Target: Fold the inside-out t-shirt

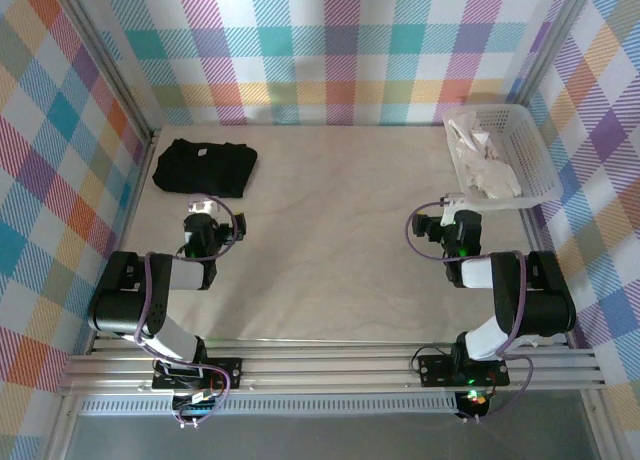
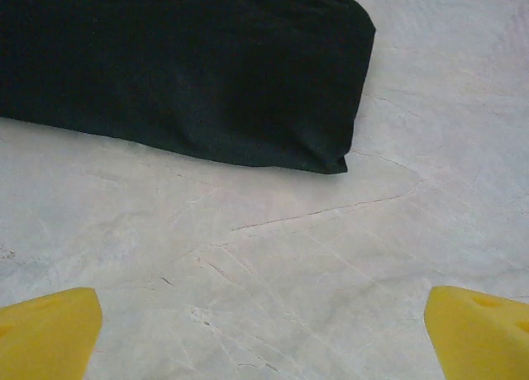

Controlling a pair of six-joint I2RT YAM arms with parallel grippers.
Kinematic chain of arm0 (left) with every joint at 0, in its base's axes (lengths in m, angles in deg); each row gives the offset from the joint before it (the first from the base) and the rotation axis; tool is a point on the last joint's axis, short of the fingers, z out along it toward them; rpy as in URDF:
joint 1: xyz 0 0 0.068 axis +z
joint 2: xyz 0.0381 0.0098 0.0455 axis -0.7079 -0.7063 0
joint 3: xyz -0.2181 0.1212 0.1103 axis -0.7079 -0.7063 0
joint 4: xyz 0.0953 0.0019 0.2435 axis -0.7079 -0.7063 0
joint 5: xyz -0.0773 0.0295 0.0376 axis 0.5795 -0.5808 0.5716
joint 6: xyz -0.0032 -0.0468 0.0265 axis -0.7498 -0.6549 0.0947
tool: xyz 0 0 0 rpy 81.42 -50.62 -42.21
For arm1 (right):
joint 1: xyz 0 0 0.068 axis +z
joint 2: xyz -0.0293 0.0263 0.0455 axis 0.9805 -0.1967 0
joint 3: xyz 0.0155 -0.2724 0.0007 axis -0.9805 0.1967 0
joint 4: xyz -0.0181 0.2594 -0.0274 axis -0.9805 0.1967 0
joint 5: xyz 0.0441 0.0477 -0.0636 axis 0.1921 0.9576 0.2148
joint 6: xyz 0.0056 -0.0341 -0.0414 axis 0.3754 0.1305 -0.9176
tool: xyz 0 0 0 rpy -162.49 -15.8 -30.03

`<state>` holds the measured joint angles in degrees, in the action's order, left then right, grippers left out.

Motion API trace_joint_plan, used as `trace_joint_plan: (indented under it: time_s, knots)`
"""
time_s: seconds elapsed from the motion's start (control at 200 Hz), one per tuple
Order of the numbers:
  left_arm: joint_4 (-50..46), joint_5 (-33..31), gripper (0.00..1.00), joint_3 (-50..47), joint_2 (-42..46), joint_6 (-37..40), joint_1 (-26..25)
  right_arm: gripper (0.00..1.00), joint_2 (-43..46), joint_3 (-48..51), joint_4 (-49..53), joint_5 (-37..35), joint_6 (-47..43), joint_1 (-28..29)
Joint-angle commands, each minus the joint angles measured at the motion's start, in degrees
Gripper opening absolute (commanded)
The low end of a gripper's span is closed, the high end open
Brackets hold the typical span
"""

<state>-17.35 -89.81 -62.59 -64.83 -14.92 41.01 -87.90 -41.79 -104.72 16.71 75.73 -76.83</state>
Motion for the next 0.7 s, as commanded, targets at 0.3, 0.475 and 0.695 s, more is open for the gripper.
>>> trace_joint_plan:
  time_s: [0.3, 0.475, 0.695]
  knots:
    - [-0.37, 1.01, 1.00, 1.06, -0.16, 0.79, -0.12, 1.00, 0.00, -1.38, -0.88, 1.90, 0.98, -0.78]
    - [-0.38, 3.74, 1.00, 1.06, -0.21, 0.04, 1.30, 1.00, -0.02, -1.51, -0.61, 2.96, 1.36, -1.33]
    - [-0.37, 3.87, 1.00, 1.07, -0.20, 0.08, 1.35, 1.00, 0.09, -1.51, -0.61, 3.29, 1.37, -1.52]
